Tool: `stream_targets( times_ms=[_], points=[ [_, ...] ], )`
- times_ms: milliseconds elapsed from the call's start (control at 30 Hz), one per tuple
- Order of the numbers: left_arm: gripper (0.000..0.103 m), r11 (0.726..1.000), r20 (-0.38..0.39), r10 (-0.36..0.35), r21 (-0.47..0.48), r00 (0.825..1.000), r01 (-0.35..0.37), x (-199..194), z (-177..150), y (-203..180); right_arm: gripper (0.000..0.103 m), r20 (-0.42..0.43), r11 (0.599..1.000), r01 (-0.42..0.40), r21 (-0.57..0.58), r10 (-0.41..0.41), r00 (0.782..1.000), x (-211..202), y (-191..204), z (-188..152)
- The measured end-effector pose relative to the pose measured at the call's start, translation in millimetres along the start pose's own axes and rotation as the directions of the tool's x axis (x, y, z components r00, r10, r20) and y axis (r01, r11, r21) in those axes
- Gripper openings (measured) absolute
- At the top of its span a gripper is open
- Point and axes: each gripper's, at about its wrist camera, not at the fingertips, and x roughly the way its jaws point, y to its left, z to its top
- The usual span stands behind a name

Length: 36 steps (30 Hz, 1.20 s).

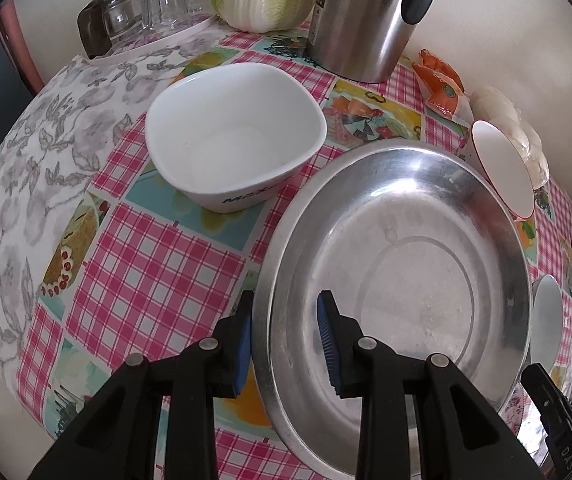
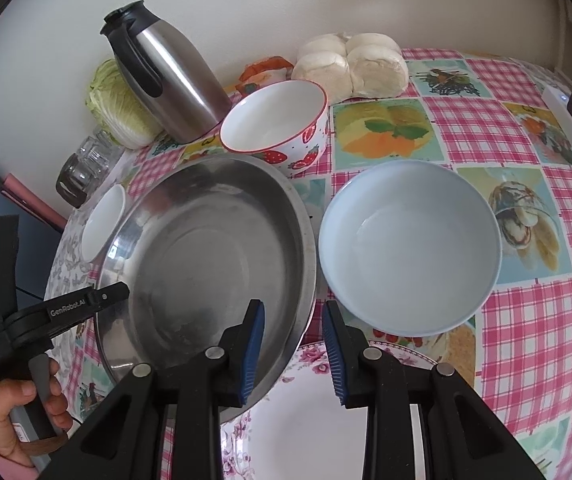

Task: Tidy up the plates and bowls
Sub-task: 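Lower the steel basin onto the table and open the right gripper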

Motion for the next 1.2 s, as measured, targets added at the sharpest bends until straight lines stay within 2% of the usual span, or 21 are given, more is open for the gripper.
stream_targets(
  times_ms=[67,233,300,333,433,500,533,633,800,1033,1133,1200],
  points=[
    [0.033,1.0,0.004,0.005,-0.002,1.0,-0.005,-3,-1,0,0.032,0.004,1.0,0.004,-0.001,-0.004,1.0,-3,0,-1],
    [0.049,1.0,0.029,0.022,-0.001,0.999,-0.022,-15,-4,-2,0.033,0.018,0.999,0.035,0.001,-0.035,0.999,-11,-3,-4],
    [0.057,1.0,0.031,0.021,0.005,0.999,-0.021,-19,-7,-4,0.045,0.023,0.999,0.042,0.002,-0.043,0.999,-14,-3,-6],
    [0.057,1.0,0.033,0.022,0.011,0.999,-0.023,-21,-8,-5,0.056,0.027,0.999,0.044,0.003,-0.044,0.999,-16,-3,-8],
    [0.059,0.998,0.048,0.047,0.034,0.998,-0.049,-27,-12,-10,0.059,0.036,0.998,0.055,-0.005,-0.055,0.998,-21,-1,-12],
    [0.078,0.997,0.064,0.06,0.042,0.996,-0.062,-32,-17,-15,0.067,0.044,0.998,0.068,-0.003,-0.068,0.997,-24,-2,-15],
    [0.082,0.997,0.073,0.064,0.042,0.995,-0.067,-35,-20,-17,0.072,0.048,0.997,0.073,-0.001,-0.073,0.996,-26,-2,-17],
    [0.083,0.995,0.101,0.069,0.063,0.993,-0.076,-41,-27,-24,0.082,0.052,0.995,0.1,0.009,-0.101,0.994,-27,-4,-22],
    [0.092,0.99,0.151,0.088,0.1,0.985,-0.104,-52,-41,-37,0.088,0.076,0.992,0.121,0.031,-0.124,0.989,-37,-9,-30],
    [0.094,0.992,0.21,0.01,0.121,0.978,-0.036,-69,-62,-48,0.094,0.086,0.986,0.143,0.088,-0.15,0.985,-50,-26,-40],
    [0.102,0.994,0.215,-0.023,0.114,0.976,-0.001,-73,-70,-49,0.098,0.091,0.984,0.147,0.1,-0.156,0.984,-57,-32,-46],
    [0.103,0.994,0.224,-0.045,0.108,0.974,0.021,-77,-74,-50,0.101,0.095,0.983,0.147,0.108,-0.158,0.983,-62,-36,-51]
  ],
)
